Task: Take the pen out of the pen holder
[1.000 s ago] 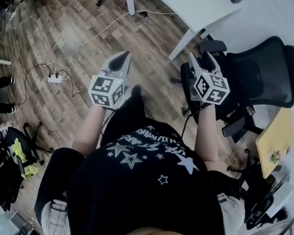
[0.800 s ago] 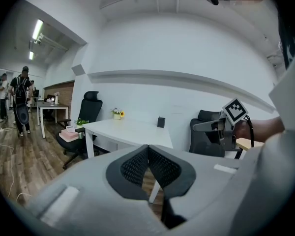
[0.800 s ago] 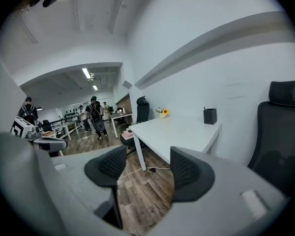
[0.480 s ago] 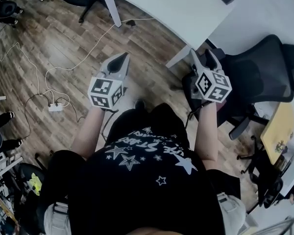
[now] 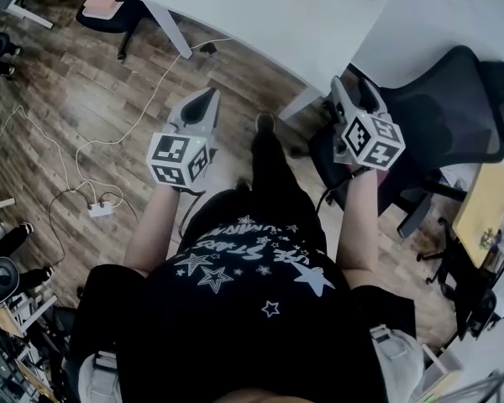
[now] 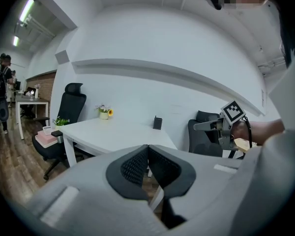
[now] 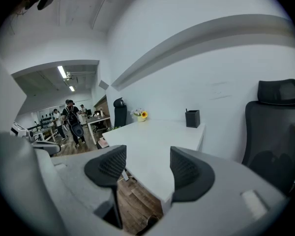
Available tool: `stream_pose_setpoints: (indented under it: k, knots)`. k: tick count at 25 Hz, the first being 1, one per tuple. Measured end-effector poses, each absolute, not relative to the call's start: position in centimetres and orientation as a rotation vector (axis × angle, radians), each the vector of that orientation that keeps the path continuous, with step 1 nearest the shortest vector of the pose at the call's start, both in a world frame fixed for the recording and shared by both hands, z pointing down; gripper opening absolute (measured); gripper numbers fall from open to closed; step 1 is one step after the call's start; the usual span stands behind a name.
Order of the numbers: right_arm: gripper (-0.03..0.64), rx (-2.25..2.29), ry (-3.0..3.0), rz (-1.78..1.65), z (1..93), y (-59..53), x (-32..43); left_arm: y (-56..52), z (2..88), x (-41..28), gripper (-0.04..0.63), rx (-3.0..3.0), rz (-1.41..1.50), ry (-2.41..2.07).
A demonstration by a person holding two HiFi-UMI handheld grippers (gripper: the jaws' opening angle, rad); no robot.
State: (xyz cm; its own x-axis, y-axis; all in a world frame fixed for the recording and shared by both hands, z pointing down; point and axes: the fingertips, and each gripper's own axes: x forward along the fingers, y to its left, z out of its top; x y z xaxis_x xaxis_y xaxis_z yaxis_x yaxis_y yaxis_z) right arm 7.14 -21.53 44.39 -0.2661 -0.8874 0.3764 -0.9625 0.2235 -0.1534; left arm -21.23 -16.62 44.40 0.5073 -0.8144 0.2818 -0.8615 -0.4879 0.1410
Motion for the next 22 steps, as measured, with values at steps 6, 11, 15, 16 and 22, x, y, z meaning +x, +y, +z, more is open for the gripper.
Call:
stream_pose_setpoints:
  k: [6,11,15,16,22]
  knots:
    - [0.281,1.881,-2.280,0.520,42.2,-28.5,11.6,-23.5,43.2,-18.2,0.011,2.554,0.279,-1.371]
    - [0.281,1.933,-2.290,0.527,40.5,-35.6,14.6,-30.8,41.9,-15.2,0.011,2.584,0.293,-1.341]
    - [0.281,1.941,-2.297,0.510,39.4,-41.2,17.0,-36.5,40.6,-11.7,0.011,2.619,0.291,-1.310]
    - [0.281,1.941,-2.299,0.508,39.2,-42.6,17.6,-37.8,40.3,-10.7,0.011,2.626,0.290,-1.303]
    - [0.281,1.952,-2.300,0.518,38.6,-50.3,21.2,-44.7,39.2,-6.2,0.011,2.667,0.289,-1.273]
